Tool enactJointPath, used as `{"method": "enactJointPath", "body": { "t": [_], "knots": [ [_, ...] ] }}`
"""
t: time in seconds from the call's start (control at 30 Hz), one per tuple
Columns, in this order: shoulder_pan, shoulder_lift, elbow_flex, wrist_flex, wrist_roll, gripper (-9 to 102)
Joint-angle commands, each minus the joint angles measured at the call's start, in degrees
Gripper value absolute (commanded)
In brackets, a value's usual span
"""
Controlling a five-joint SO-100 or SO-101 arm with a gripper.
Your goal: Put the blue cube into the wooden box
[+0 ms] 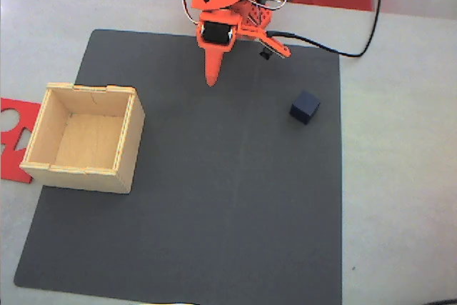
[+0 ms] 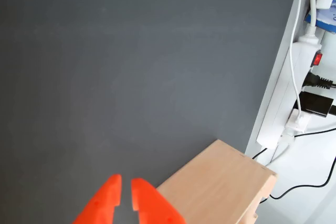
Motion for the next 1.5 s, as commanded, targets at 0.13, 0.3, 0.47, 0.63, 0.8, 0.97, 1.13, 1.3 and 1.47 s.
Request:
{"method": "enactJointPath", "body": {
  "t": [0.13,0.3,0.47,0.63,0.8,0.97,1.13,1.3,1.47],
  "knots": [
    [-1.8,0.7,-0.3,-0.4,-1.6,1],
    [-2.1,0.7,-0.3,-0.4,-1.8,1],
    [-2.1,0.7,-0.3,-0.4,-1.8,0],
    [-2.7,0.7,-0.1,-0.7,-3.5,1],
    [-8.1,-1.5,-0.5,-6.1,-13.6,10],
    [-11.9,-50.4,-31.6,-10.1,-12.4,12],
    [-23.3,-71.5,-57.4,4.0,-17.0,18],
    [-37.1,-80.2,-65.2,13.1,-20.7,23],
    [-40.8,-88.8,-68.5,18.6,-24.3,23]
  ]
}}
